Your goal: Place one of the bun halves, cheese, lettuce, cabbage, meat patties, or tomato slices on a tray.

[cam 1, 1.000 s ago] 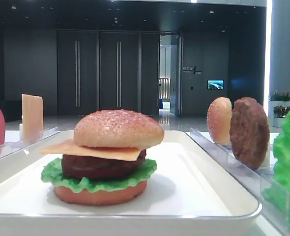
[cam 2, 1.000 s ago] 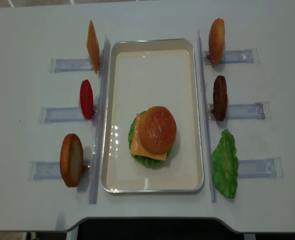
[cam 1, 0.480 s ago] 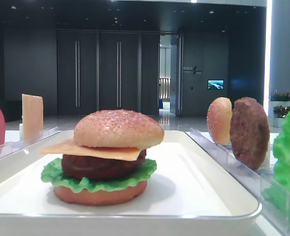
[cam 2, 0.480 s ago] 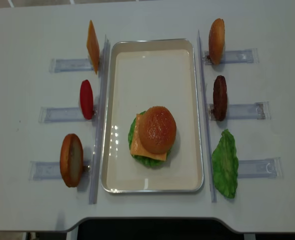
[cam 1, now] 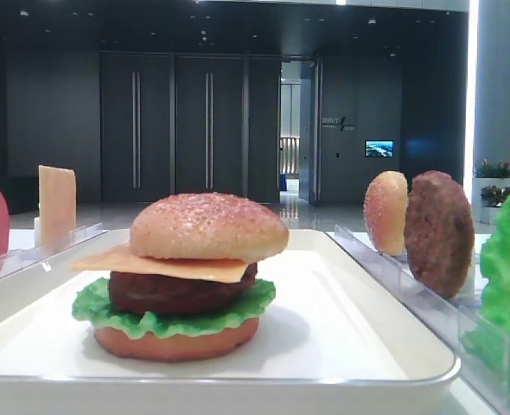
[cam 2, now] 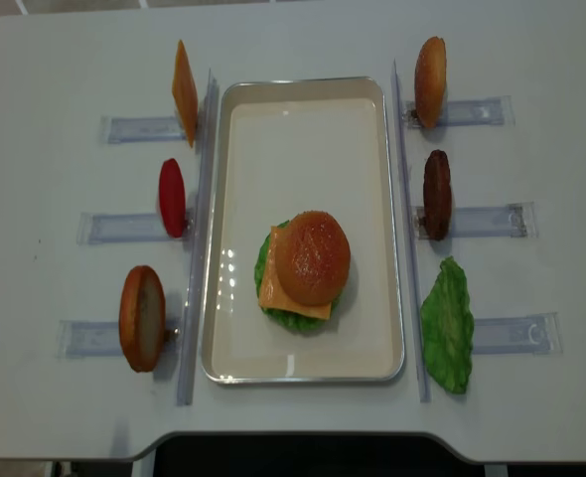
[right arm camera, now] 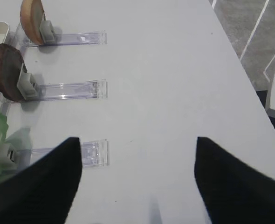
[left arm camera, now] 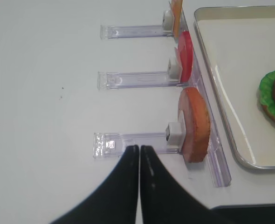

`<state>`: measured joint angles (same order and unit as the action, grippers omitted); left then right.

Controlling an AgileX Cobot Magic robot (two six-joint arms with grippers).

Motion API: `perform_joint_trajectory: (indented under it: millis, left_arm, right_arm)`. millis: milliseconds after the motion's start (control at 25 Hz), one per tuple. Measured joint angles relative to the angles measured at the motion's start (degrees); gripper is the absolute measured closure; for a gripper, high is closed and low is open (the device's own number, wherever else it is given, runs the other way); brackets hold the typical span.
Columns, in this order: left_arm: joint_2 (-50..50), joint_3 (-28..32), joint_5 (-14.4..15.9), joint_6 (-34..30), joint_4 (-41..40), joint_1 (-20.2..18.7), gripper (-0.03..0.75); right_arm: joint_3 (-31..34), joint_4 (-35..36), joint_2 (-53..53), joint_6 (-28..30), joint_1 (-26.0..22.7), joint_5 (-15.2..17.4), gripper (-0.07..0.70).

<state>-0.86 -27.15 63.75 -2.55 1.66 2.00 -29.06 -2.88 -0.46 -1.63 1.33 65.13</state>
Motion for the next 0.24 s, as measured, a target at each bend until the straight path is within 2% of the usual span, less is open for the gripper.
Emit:
perform_joint_trajectory:
  millis: [240]
  left_arm:
    - [0.00, 0.00, 0.00, 0.00, 0.00, 0.00, 0.716]
  right_arm:
    - [0.00, 0.00, 0.00, 0.00, 0.00, 0.00, 0.169]
